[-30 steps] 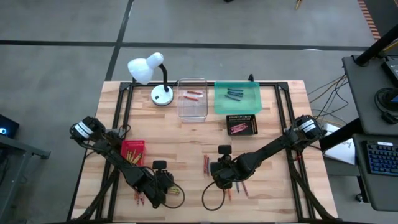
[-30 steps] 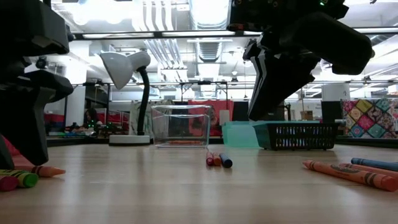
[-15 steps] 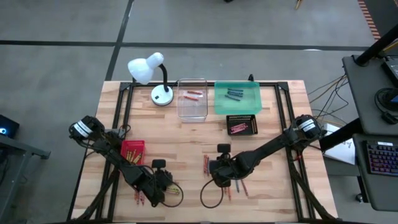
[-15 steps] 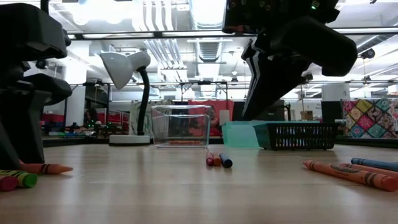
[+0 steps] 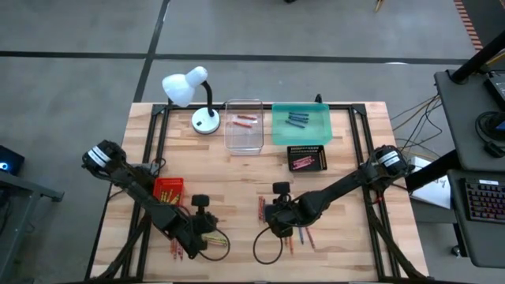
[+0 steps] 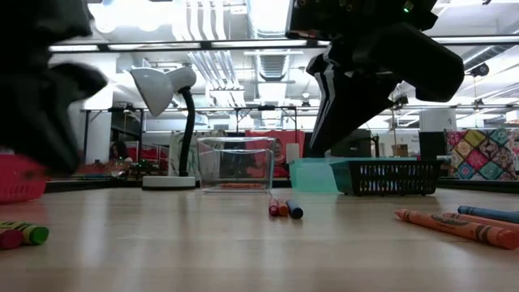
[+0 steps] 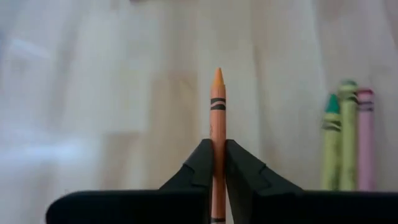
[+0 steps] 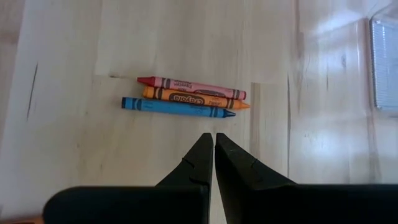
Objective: Sort crayons
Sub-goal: Put the orange crayon into the transparent bin
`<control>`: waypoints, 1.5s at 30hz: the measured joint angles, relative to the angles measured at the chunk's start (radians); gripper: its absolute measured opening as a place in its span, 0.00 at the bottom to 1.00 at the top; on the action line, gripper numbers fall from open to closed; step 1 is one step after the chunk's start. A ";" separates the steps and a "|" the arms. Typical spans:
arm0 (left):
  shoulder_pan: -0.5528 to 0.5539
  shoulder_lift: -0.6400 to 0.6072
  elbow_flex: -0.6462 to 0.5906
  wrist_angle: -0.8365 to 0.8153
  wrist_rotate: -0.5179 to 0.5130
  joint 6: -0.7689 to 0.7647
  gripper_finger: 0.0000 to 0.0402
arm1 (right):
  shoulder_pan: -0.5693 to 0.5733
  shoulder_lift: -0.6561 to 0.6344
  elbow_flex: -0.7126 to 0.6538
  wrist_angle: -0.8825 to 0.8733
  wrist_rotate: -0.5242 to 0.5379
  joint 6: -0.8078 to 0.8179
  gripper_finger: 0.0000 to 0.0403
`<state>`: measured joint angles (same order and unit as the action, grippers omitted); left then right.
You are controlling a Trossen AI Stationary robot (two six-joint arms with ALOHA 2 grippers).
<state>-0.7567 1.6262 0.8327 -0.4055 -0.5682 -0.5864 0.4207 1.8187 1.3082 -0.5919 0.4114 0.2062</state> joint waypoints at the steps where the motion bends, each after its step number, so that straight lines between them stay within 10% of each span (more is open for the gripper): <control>1: 0.000 -0.021 -0.003 -0.006 -0.029 0.031 0.01 | -0.001 0.000 0.000 0.001 0.000 -0.008 0.02; 10: 0.113 -0.277 -0.039 0.110 -0.228 0.365 0.00 | -0.018 0.000 -0.071 0.284 0.010 -0.251 0.02; 17: 0.171 -0.432 -0.258 0.879 -0.178 0.755 0.00 | -0.034 0.000 -0.158 0.598 0.010 -0.368 0.02; 25: 0.172 -0.390 -0.496 1.552 -0.147 0.832 0.00 | -0.060 0.000 -0.271 1.052 0.008 -0.491 0.02; 32: 0.171 -0.299 -0.506 1.644 -0.147 0.873 0.00 | -0.099 -0.007 -0.240 1.283 0.009 -0.626 0.02; 45: 0.172 -0.323 -0.521 1.666 -0.234 0.969 0.00 | -0.103 -0.145 -0.170 1.207 0.018 -0.692 0.02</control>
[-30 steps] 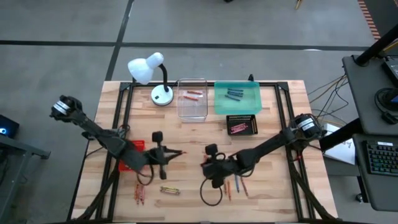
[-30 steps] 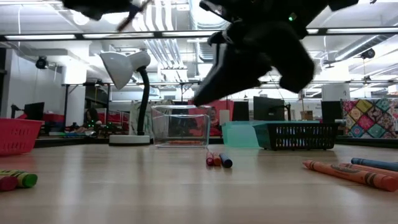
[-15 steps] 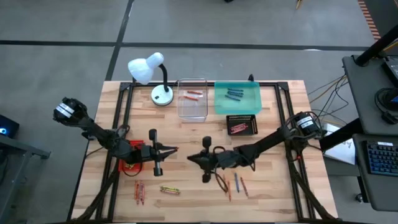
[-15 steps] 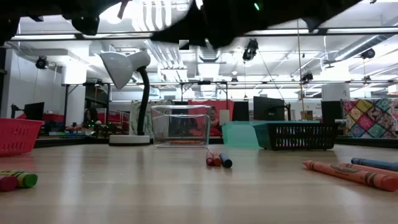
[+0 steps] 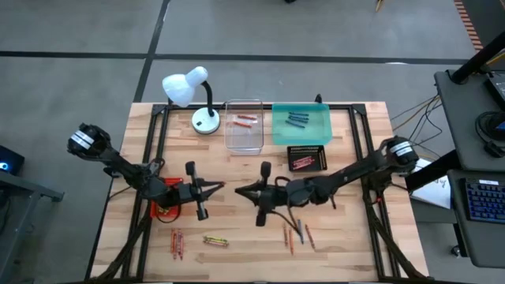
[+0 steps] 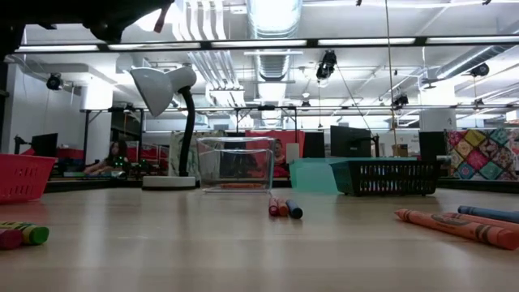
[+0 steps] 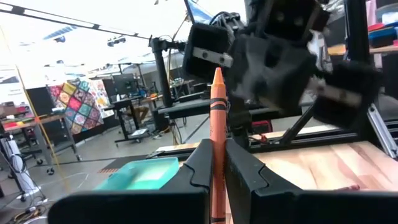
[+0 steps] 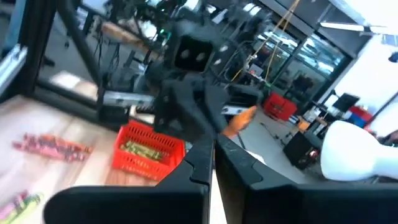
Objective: Sort crayons
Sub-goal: Put the orange crayon into the transparent bin
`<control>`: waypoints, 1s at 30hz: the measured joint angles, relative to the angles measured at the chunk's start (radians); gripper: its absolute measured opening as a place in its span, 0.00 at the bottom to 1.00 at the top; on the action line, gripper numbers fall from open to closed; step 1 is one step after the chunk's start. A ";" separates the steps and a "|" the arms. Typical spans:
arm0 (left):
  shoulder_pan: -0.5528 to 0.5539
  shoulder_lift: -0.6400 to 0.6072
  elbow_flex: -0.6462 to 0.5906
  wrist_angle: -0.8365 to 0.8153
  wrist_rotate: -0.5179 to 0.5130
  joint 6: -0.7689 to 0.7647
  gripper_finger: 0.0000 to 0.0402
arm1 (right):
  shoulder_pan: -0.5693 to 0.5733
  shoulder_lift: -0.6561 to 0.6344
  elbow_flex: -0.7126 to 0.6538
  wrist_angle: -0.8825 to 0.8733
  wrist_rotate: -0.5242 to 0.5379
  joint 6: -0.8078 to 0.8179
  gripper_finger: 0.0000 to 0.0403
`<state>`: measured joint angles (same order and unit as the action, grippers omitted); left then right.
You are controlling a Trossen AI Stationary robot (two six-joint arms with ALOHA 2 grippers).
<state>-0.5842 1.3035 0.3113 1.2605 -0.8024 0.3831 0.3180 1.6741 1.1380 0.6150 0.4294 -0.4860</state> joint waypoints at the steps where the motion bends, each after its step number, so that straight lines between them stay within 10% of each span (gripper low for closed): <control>1: 0.000 -0.003 -0.001 -0.002 0.000 0.002 0.00 | 0.000 -0.016 -0.001 -0.012 0.000 0.019 0.02; 11: 0.005 0.004 0.002 0.001 0.008 0.001 0.00 | -0.024 -0.066 -0.006 -0.066 -0.052 0.225 0.05; 30: 0.052 0.058 0.003 0.160 0.109 -0.014 0.00 | -0.096 -0.019 0.015 0.032 -0.204 0.307 0.43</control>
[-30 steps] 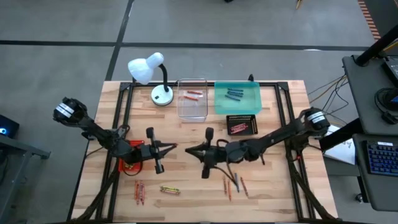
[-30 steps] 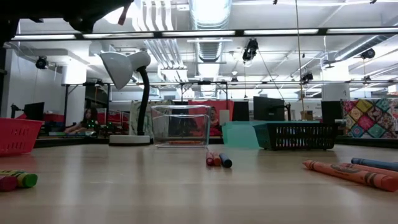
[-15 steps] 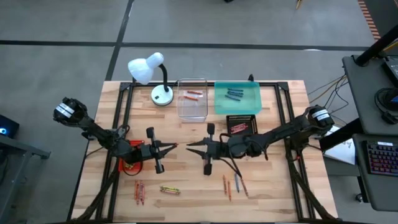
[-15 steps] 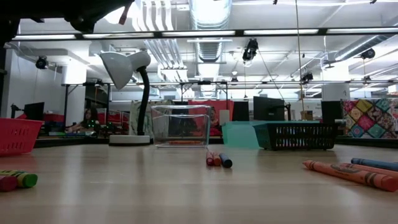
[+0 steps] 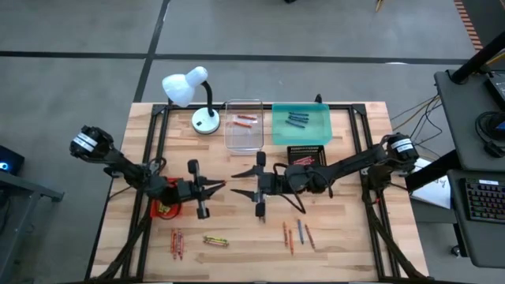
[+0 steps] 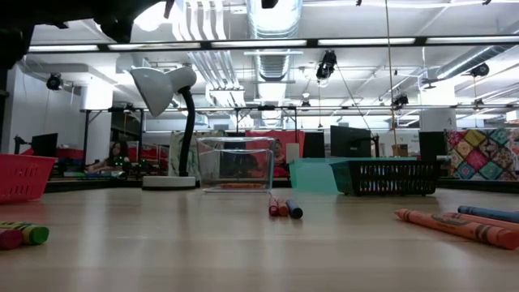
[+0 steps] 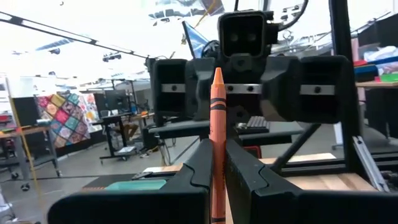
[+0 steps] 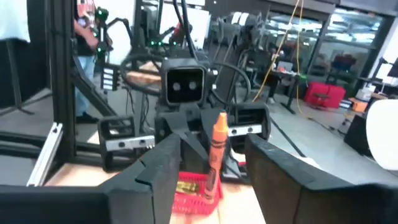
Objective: Sort crayons
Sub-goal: Put the orange crayon into the transparent bin
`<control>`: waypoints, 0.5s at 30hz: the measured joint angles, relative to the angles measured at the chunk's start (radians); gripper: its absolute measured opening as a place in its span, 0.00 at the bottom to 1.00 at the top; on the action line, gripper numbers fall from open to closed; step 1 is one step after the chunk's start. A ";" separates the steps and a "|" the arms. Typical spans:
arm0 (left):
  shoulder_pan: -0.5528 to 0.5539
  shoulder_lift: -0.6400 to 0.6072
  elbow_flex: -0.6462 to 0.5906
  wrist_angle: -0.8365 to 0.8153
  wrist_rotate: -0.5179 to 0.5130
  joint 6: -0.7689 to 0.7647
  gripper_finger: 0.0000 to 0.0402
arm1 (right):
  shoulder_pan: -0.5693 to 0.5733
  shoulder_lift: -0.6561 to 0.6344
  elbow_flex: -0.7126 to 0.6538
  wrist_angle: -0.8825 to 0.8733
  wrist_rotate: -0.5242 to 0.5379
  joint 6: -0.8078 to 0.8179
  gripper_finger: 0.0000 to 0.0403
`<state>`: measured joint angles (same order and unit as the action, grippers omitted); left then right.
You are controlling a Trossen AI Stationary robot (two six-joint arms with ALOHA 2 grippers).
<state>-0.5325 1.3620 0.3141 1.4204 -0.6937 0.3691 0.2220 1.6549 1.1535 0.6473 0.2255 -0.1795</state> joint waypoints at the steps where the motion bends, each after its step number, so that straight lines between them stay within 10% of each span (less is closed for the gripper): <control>1: 0.004 0.005 0.000 0.011 0.000 0.006 0.00 | -0.004 0.002 0.000 0.003 -0.003 0.000 0.44; 15: 0.047 0.013 0.000 0.049 0.012 -0.010 0.00 | -0.055 0.031 0.001 0.115 -0.088 0.000 0.42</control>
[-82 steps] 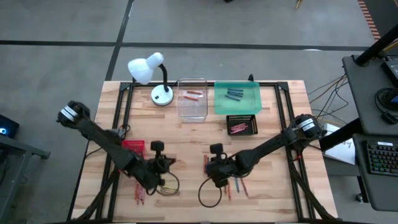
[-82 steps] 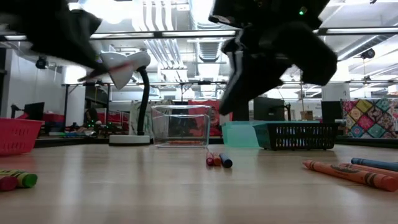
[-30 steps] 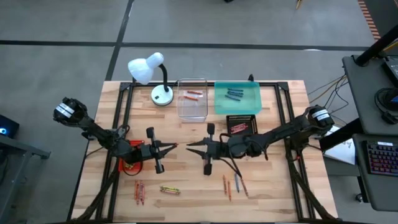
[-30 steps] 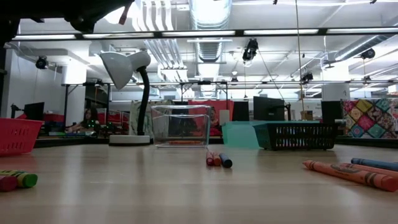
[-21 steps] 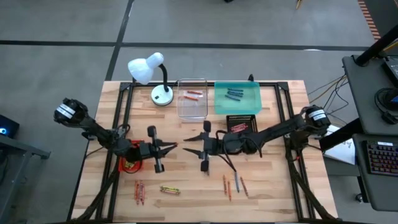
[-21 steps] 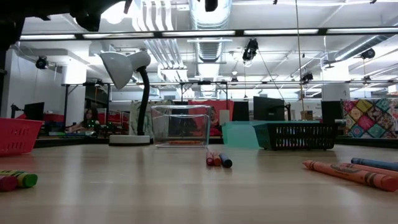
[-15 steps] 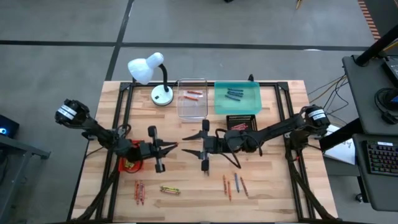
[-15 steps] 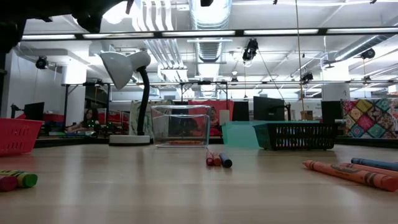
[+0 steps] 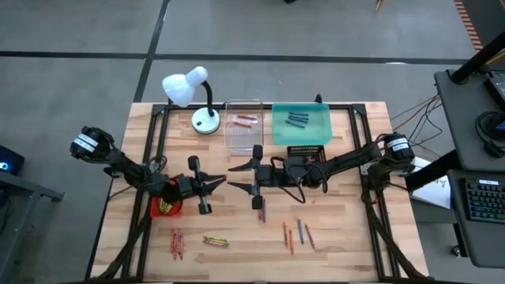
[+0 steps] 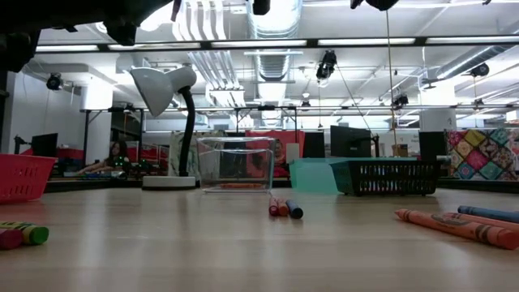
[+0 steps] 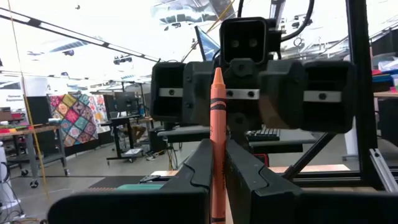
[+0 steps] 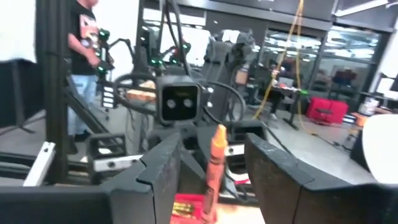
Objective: Sort crayons
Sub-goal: Put the orange crayon into the transparent bin
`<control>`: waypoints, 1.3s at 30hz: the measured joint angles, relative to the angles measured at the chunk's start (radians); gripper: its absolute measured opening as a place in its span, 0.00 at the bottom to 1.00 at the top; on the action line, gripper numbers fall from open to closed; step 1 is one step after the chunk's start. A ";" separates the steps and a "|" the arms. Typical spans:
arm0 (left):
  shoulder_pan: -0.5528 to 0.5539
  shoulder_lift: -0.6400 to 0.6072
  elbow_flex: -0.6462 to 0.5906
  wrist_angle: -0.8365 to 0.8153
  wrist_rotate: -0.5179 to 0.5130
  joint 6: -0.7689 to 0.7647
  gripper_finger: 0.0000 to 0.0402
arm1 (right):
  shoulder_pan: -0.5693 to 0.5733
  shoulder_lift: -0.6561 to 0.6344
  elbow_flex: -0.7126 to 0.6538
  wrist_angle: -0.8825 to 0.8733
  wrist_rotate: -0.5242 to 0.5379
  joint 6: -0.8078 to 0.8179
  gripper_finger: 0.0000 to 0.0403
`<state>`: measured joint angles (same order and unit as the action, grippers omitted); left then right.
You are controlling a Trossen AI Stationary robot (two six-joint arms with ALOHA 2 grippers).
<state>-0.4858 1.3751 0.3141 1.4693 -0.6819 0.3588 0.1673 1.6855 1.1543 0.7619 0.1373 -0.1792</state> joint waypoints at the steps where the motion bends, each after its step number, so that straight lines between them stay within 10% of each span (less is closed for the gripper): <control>1: 0.000 0.000 0.000 0.000 0.000 -0.001 0.00 | -0.005 0.000 0.003 -0.001 -0.012 0.007 0.41; 20: 0.032 0.000 0.000 0.006 0.014 0.009 0.01 | -0.037 0.074 0.066 0.006 -0.007 -0.045 0.16; 33: 0.032 0.000 0.000 0.005 0.009 -0.002 0.24 | -0.041 0.063 0.066 -0.013 -0.003 -0.052 0.04; 39: 0.032 -0.024 0.000 0.005 -0.275 0.002 0.35 | -0.078 0.022 0.106 -0.175 0.094 -0.066 0.04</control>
<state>-0.4541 1.3514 0.3141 1.4742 -0.9568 0.3613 0.0891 1.7076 1.2607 0.5867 0.2308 -0.2447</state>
